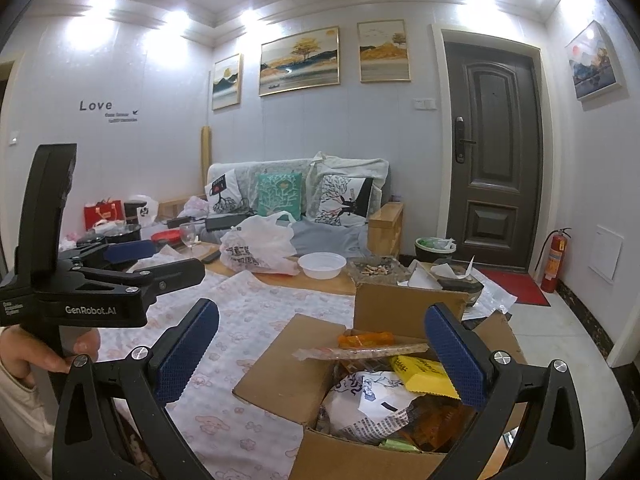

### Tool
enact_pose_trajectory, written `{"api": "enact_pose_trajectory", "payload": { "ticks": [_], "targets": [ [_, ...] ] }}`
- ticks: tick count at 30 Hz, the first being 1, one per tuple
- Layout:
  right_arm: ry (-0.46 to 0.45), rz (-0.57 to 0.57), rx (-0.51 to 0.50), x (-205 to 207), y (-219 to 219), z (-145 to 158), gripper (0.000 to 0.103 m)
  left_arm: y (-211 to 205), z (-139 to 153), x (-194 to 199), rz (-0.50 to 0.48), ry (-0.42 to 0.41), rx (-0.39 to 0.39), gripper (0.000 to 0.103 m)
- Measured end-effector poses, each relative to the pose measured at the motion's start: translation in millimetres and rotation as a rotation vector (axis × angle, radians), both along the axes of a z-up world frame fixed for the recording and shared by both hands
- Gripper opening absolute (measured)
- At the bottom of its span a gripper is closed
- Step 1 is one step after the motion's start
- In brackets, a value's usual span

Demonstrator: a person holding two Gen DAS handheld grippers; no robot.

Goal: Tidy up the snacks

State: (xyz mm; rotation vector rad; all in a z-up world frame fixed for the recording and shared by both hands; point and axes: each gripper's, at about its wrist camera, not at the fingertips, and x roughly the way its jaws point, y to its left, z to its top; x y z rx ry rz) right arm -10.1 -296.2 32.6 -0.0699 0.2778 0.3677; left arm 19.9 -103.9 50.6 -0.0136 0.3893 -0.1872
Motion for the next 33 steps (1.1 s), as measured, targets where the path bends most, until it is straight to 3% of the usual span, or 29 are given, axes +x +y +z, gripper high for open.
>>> {"api": "enact_pose_trajectory", "payload": {
  "ticks": [33],
  "targets": [
    [0.001, -0.001, 0.001, -0.6, -2.5, 0.1, 0.103, 0.4, -0.5, -2.0, -0.017, -0.006, -0.001, 0.102]
  ]
}}
